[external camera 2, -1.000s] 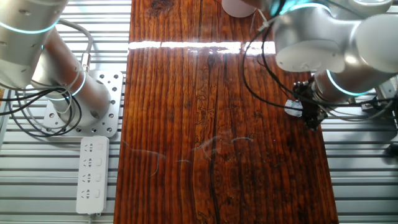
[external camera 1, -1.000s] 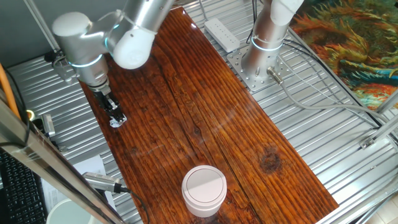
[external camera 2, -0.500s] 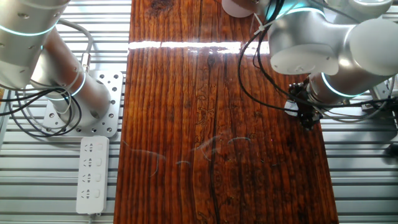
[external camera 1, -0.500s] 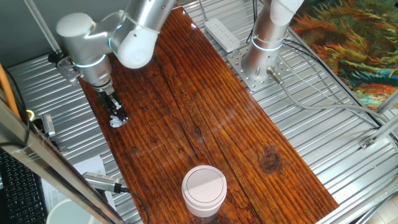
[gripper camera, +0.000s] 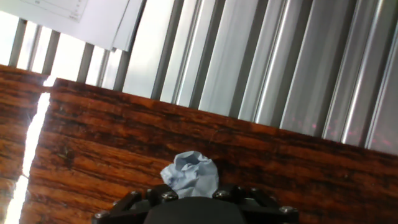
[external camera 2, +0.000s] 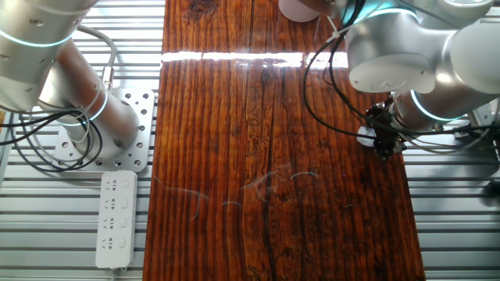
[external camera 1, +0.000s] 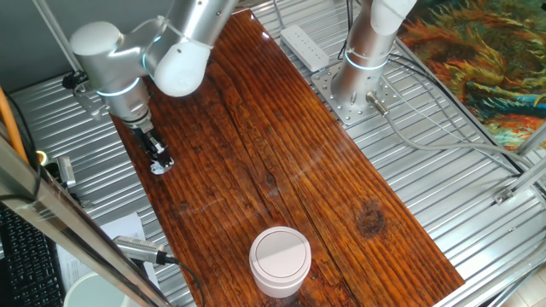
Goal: Put the garbage in the trash can
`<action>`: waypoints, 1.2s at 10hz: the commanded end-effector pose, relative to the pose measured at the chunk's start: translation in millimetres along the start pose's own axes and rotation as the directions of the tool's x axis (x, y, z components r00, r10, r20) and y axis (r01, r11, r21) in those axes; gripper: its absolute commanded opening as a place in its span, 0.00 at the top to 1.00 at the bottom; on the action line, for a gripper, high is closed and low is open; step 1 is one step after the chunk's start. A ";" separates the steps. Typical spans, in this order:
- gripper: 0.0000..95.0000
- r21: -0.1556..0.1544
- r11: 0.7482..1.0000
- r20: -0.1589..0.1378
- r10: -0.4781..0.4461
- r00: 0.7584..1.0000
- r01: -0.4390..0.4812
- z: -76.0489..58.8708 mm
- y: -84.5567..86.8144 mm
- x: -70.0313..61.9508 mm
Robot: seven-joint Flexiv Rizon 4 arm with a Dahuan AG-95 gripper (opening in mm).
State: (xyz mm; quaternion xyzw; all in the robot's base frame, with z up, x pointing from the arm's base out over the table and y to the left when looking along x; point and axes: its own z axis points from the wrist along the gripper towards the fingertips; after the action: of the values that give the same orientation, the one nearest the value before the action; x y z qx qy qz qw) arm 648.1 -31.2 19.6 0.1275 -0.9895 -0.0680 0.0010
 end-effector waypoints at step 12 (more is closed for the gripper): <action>1.00 0.018 0.998 -0.063 0.058 0.996 -0.057 -66.9 36.9 3.1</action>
State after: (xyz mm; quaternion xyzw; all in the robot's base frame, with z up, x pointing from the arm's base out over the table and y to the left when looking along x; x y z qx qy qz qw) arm 635.7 -2.9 92.8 0.1002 -0.9927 -0.0569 0.0347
